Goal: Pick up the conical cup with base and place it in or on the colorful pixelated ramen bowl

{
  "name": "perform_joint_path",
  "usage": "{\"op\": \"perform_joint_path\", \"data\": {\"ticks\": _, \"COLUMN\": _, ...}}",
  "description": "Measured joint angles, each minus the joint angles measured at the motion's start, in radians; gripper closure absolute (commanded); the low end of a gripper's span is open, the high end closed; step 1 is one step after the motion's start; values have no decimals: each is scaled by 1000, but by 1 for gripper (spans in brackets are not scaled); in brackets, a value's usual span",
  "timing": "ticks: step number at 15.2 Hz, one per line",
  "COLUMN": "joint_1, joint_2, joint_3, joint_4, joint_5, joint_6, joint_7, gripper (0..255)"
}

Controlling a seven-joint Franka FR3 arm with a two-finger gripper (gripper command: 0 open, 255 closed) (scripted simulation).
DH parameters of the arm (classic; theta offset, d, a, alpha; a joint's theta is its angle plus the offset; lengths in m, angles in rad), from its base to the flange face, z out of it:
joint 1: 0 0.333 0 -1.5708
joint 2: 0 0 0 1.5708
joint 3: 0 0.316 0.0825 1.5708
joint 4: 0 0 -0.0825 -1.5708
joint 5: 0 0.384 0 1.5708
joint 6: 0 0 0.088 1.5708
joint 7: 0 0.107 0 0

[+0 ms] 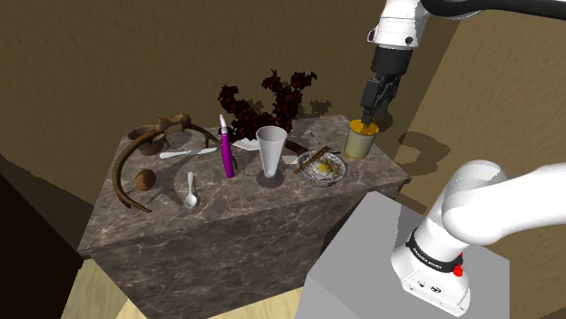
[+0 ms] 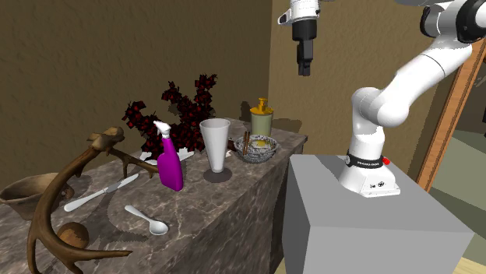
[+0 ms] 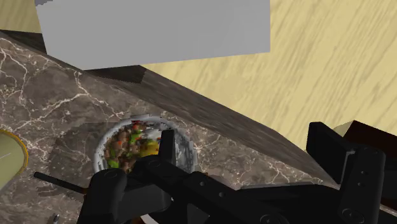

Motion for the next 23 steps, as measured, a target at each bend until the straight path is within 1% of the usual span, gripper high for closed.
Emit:
{"op": "perform_joint_path", "data": {"ticks": 1, "joint_1": 0, "joint_2": 0, "joint_3": 0, "joint_4": 0, "joint_5": 0, "joint_6": 0, "joint_7": 0, "gripper": 0}}
{"op": "perform_joint_path", "data": {"ticks": 3, "joint_1": -2, "joint_2": 27, "joint_3": -2, "joint_4": -8, "joint_5": 0, "joint_6": 41, "joint_7": -4, "gripper": 0}}
{"op": "perform_joint_path", "data": {"ticks": 9, "joint_1": -7, "joint_2": 190, "joint_3": 3, "joint_4": -11, "joint_5": 15, "joint_6": 241, "joint_7": -5, "gripper": 0}}
{"op": "perform_joint_path", "data": {"ticks": 16, "joint_1": -11, "joint_2": 418, "joint_3": 1, "joint_4": 57, "joint_5": 32, "joint_6": 445, "joint_7": -12, "gripper": 0}}
{"op": "perform_joint_path", "data": {"ticks": 23, "joint_1": -15, "joint_2": 662, "joint_3": -6, "joint_4": 184, "joint_5": 53, "joint_6": 606, "joint_7": -24, "gripper": 0}}
